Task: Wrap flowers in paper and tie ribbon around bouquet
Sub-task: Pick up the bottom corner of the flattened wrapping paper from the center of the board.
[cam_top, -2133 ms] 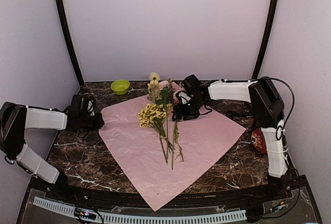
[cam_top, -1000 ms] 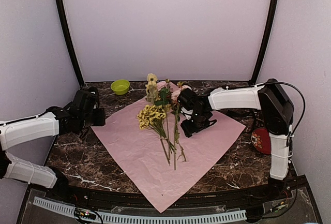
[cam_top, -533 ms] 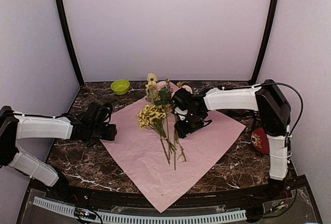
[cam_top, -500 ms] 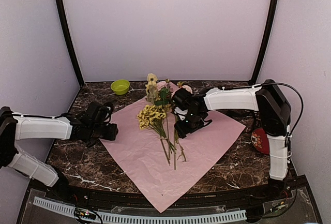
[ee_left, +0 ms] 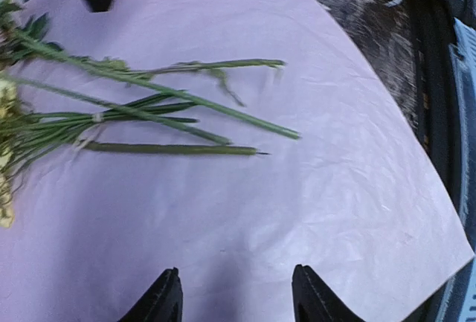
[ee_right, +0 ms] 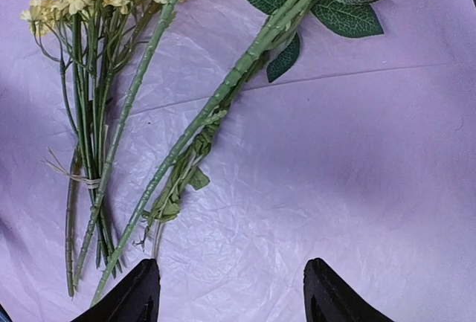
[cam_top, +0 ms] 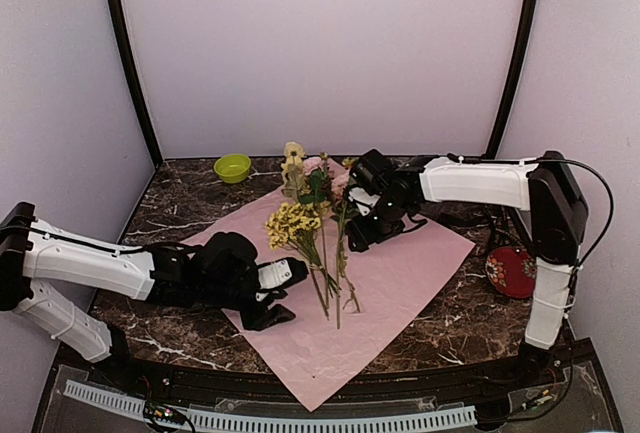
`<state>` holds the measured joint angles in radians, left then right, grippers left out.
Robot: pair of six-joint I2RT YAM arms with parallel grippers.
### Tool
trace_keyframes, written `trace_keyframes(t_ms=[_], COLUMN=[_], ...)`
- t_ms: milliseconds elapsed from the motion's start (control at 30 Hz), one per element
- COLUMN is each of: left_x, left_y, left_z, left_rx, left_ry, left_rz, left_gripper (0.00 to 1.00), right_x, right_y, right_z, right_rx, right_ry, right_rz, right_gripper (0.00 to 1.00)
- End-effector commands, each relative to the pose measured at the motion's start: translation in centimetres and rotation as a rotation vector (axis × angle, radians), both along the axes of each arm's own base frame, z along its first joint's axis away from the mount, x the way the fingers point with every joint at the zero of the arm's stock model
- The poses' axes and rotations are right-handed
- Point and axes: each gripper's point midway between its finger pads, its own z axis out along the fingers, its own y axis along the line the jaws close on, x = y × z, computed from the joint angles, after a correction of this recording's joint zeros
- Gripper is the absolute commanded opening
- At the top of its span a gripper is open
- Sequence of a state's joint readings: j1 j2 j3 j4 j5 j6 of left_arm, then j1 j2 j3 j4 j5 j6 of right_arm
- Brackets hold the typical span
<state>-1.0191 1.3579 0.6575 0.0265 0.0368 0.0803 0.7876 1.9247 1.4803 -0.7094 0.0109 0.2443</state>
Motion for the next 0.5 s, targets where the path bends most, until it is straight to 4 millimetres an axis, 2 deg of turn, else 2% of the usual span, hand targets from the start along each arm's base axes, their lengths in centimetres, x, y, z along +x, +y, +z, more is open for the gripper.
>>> trace_keyframes(t_ms=[0, 100, 200, 300, 367, 467], left_x=[-6.8, -10.1, -12.2, -13.6, -13.5, -12.0], left_y=[-2.7, -1.6, 0.7, 3.5, 5.1, 6.1], left_z=[0.9, 1.1, 0.7, -1.4, -3.2, -4.5], left_rx=[0.034, 0.149, 0.271, 0.446, 0.561, 0.657], left_ry=[-0.031, 0.005, 0.077, 0.090, 0.063, -0.021], left_rz=[-0.442, -0.588, -0.682, -0.770, -0.802, -0.801], left_gripper=[0.54, 0.56, 0.55, 0.54, 0.54, 0.53], right_x=[-0.2, -0.4, -0.8, -1.1, -1.6, -2.2], right_y=[0.3, 0.4, 0.6, 0.7, 0.7, 0.5], right_z=[0.4, 0.4, 0.3, -0.1, -0.5, -1.0], right_rx=[0.027, 0.046, 0.074, 0.089, 0.095, 0.089], right_ry=[0.007, 0.007, 0.009, 0.017, 0.029, 0.041], right_rz=[0.026, 0.029, 0.037, 0.053, 0.066, 0.077], right_gripper=[0.67, 0.67, 0.67, 0.67, 0.67, 0.66])
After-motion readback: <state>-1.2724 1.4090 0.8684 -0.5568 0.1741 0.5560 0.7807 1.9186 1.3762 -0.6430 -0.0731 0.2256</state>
